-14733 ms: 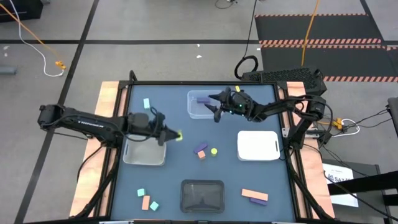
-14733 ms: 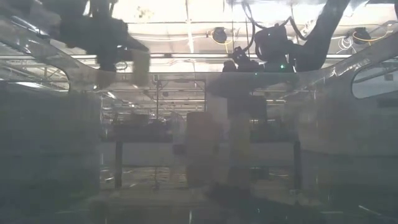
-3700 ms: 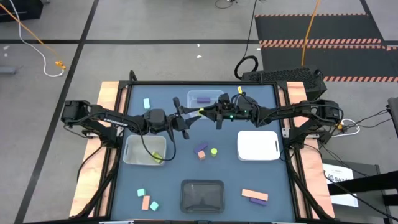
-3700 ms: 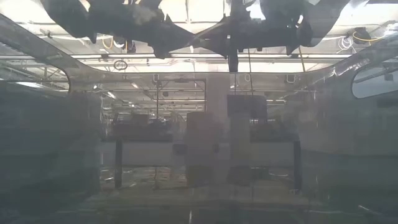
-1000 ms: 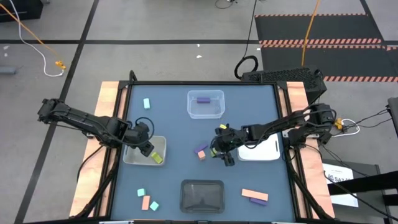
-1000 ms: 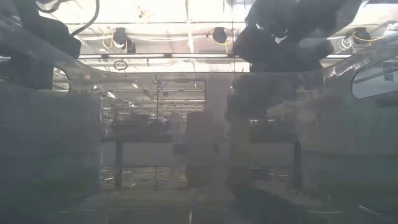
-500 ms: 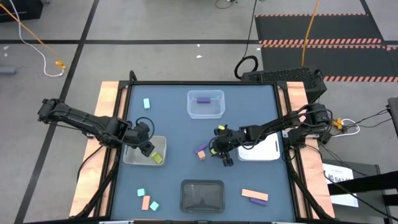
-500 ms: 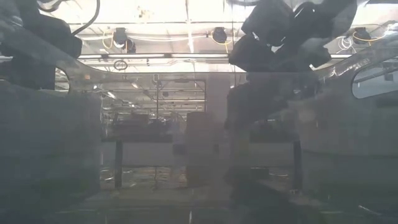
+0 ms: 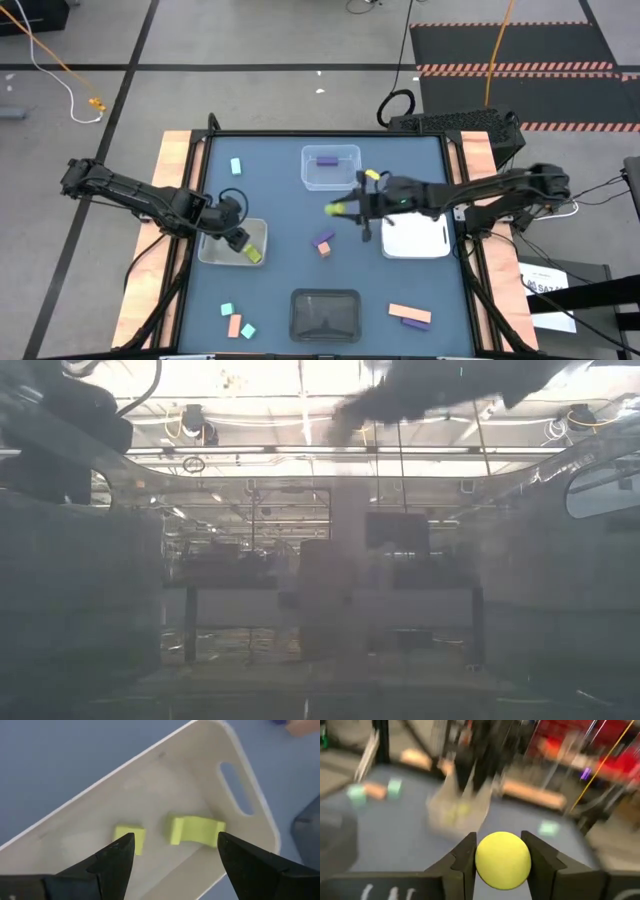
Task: Sort & place blocks by color
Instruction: Put the light yellow block into the gray bin
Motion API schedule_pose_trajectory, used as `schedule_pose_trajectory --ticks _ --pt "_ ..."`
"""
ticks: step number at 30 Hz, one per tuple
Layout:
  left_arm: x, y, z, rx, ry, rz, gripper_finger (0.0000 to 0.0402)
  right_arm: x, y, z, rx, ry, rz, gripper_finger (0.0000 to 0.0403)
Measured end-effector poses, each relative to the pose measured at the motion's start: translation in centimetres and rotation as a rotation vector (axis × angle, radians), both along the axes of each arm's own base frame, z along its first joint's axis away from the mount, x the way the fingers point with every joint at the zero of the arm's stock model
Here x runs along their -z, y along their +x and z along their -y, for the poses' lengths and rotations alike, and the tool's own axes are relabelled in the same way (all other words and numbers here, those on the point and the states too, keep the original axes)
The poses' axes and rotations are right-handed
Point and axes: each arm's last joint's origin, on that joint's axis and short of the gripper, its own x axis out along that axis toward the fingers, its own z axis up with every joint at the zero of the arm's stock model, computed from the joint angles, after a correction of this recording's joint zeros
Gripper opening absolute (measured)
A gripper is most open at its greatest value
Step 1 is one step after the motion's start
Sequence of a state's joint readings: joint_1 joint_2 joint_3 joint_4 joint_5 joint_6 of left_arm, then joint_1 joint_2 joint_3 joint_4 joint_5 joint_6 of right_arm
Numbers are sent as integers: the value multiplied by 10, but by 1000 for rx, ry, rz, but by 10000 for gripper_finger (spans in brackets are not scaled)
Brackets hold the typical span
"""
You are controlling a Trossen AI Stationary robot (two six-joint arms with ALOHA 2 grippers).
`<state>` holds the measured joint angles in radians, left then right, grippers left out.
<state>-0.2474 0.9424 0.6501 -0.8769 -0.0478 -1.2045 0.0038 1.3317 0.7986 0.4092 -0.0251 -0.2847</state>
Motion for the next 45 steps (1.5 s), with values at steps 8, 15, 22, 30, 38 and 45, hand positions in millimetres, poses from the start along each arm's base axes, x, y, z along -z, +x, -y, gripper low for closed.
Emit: schedule_pose_trajectory --ticks 8,15,22,30,38,45 --pt "-15 25 4 133 53 313 285 -31 -9 15 45 -102 212 107" --pt "-51 50 5 370 501 756 285 -37 -8 23 79 -96 292 107" --pt "-79 57 -3 447 1071 848 285 -44 -9 23 77 -18 370 107" --pt "-75 85 -16 568 1422 743 285 -29 7 24 76 121 394 107" --pt "-51 112 -26 562 1439 668 285 -9 29 26 74 183 411 107" --pt "-47 116 -25 556 1363 730 285 -6 49 27 79 189 361 107"
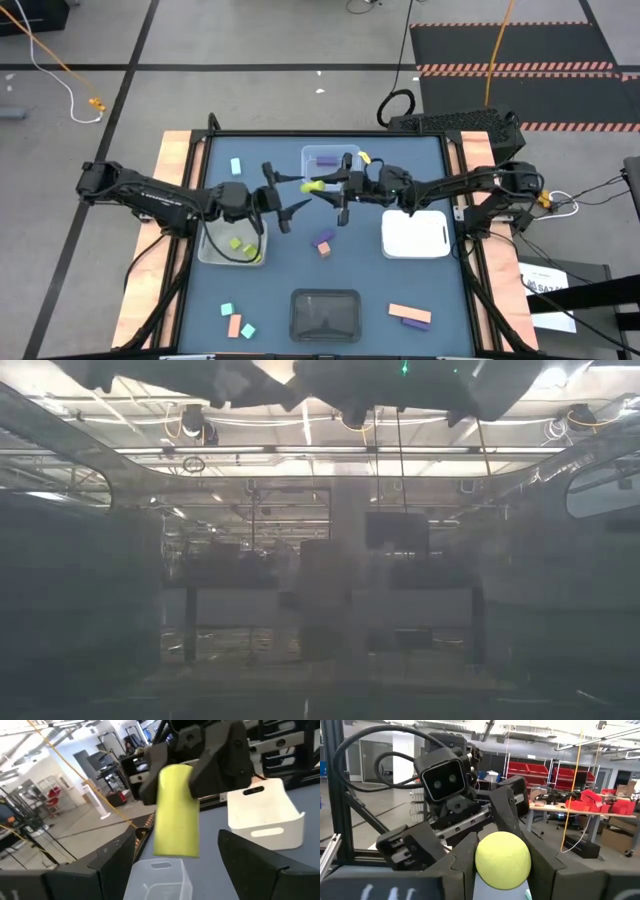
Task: Sort & place blocks by color
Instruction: Put the light yellow block into the gray bin
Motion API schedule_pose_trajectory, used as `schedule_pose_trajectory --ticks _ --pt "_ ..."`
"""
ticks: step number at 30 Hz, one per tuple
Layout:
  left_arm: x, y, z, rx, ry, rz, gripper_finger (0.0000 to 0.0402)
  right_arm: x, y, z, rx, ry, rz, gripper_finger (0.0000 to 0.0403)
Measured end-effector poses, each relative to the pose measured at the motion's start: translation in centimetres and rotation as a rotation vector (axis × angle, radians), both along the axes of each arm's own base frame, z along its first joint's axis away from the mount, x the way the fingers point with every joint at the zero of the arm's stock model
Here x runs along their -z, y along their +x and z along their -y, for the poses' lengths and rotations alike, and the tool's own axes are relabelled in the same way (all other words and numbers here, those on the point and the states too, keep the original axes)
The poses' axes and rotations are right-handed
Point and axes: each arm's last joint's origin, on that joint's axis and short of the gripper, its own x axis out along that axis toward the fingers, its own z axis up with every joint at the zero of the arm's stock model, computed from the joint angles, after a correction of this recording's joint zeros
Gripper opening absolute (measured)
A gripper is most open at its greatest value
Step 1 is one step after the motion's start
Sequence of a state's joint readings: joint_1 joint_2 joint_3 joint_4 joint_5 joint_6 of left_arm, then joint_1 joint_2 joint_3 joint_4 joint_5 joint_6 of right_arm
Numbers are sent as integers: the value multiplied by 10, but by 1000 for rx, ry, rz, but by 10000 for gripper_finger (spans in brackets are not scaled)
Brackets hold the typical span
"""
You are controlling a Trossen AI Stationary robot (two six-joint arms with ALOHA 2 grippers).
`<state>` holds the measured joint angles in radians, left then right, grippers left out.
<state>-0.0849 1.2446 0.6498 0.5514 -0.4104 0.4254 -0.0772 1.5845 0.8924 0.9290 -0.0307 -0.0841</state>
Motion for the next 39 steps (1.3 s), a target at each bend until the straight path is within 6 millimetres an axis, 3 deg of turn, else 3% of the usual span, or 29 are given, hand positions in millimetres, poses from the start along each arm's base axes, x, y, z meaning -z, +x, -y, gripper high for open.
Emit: schedule_pose_trajectory --ticks 10,14,20,29,34,39 --pt "1 0 -6 0 -66 7 273 4 16 -1 -57 15 -10 107" --pt "2 0 -6 9 -70 -2 228 4 17 -1 -58 21 -8 107" --pt "4 0 -6 16 -84 -21 125 2 17 0 -58 34 -4 112" --pt "1 0 -6 17 -120 22 125 -2 12 1 -52 35 -37 213" --pt "0 0 -7 -12 -133 43 125 -10 -6 3 -36 65 -223 251" --pt "-8 0 -7 -14 -112 115 125 -9 -23 1 -29 146 -404 257"
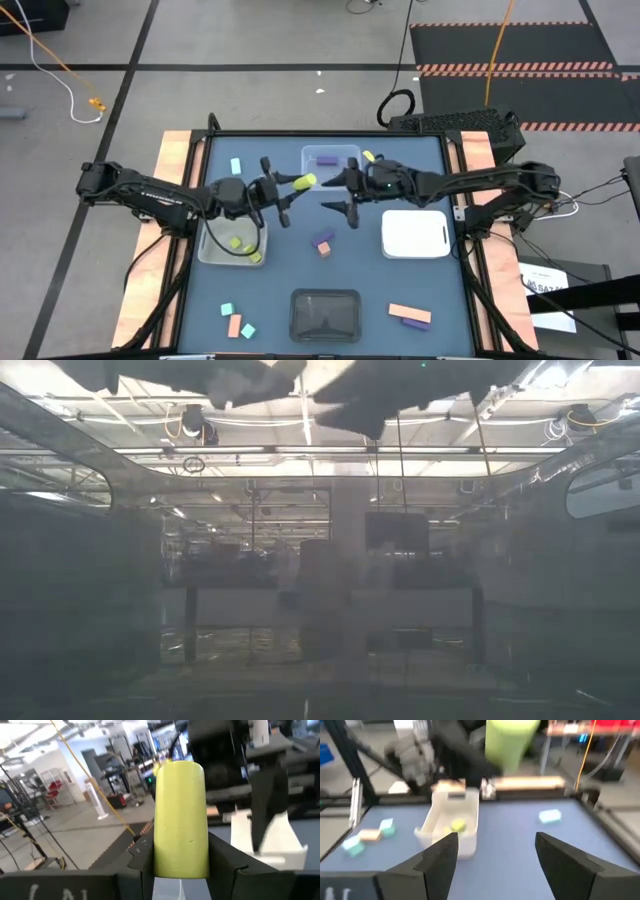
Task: Sort & place blocks by color
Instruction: Put the light yellow block into the gray bin
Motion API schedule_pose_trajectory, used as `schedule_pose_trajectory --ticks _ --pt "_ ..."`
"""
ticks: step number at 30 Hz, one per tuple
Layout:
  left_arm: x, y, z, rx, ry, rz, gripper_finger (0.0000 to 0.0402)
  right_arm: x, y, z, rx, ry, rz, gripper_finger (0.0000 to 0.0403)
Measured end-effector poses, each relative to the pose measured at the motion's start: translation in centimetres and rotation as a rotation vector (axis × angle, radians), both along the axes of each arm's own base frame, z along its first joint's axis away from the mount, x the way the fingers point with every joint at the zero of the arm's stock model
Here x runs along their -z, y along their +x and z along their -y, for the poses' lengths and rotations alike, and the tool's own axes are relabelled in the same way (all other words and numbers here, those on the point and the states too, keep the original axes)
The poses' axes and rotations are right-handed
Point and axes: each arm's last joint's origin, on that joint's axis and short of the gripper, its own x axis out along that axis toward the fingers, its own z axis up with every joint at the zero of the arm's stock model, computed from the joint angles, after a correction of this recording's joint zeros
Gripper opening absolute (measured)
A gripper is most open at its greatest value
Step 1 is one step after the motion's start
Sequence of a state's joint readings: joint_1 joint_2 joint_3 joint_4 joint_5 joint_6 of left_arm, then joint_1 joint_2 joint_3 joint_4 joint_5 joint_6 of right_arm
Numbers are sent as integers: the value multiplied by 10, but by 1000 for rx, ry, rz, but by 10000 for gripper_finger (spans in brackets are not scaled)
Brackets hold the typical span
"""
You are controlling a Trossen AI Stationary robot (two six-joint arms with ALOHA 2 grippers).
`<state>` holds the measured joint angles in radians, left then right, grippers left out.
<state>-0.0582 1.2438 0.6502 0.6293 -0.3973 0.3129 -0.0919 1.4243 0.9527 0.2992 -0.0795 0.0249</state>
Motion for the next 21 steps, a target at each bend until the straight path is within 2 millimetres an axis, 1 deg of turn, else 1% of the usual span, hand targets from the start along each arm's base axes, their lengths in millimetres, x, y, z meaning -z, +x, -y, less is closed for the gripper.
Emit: schedule_pose_trajectory --ticks 2,5,8,11,15,17,19,21 --pt "-3 0 1 6 -2 30 125 5 -3 -1 4 22 -64 254" --pt "-2 0 4 18 -22 25 125 15 -5 -1 7 40 -158 246" --pt "6 0 9 39 -111 -31 125 24 -5 -1 6 39 -226 240" --pt "19 -4 17 56 -233 -138 125 31 -6 -1 -6 15 -284 234" --pt "25 -22 27 41 -462 -239 125 42 -7 -1 -34 -36 -363 227" --pt "25 -35 31 33 -592 -287 125 50 -10 -2 -56 -77 -389 223" --pt "21 -48 34 51 -740 -305 125 60 -14 -2 -79 -120 -412 220" --pt "19 -65 37 73 -885 -366 125 69 -18 -2 -100 -165 -405 217"
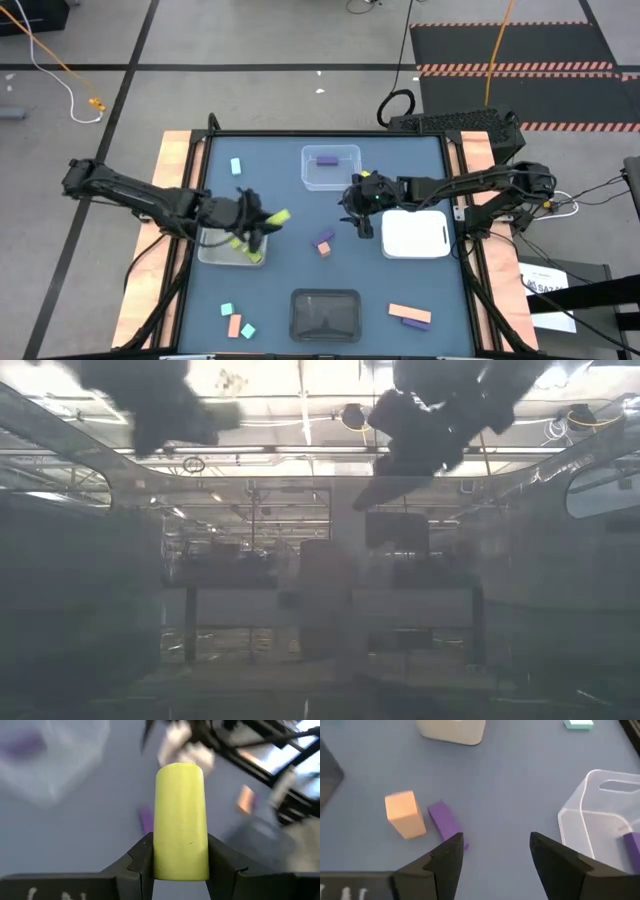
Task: Sort & place blocks by color
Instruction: Put the light yellow block into the gray bin
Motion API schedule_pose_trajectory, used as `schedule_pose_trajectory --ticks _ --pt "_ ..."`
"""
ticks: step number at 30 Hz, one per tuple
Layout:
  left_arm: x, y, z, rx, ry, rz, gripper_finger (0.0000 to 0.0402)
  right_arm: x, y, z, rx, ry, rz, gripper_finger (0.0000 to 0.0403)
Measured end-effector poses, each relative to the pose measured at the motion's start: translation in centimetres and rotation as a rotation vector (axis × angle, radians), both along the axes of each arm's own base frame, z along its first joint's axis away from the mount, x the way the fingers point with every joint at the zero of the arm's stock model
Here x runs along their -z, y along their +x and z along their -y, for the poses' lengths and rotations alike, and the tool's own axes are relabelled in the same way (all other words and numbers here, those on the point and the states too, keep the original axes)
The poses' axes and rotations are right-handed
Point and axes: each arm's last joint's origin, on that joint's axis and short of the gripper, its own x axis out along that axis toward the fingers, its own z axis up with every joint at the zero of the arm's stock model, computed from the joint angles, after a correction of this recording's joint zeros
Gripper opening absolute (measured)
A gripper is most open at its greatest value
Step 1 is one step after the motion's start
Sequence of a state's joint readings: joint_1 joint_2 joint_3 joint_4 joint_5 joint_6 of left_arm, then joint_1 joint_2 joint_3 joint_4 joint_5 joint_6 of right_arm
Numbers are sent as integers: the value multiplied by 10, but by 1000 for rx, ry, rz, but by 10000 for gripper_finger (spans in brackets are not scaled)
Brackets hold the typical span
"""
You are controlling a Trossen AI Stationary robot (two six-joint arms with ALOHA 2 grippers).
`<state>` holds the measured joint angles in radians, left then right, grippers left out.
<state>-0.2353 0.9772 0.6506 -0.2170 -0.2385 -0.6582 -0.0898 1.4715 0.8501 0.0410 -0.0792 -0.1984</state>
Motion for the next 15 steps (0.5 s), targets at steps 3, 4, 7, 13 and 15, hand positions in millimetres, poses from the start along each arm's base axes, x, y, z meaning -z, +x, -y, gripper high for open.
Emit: schedule_pose_trajectory --ticks 3,4,7,13,15 --pt "2 -24 3 -35 -197 -132 125 13 -6 -1 -36 -53 45 214" --pt "6 -32 4 -79 -254 -196 125 16 -8 -1 -46 -70 69 214" --pt "19 -49 6 -228 -351 -392 125 25 -14 -1 -56 -97 149 212" --pt "41 -63 7 -417 -360 -697 125 32 -20 -10 -78 -102 242 212" --pt "44 -61 9 -412 -369 -747 125 32 -20 -14 -95 -100 239 212"
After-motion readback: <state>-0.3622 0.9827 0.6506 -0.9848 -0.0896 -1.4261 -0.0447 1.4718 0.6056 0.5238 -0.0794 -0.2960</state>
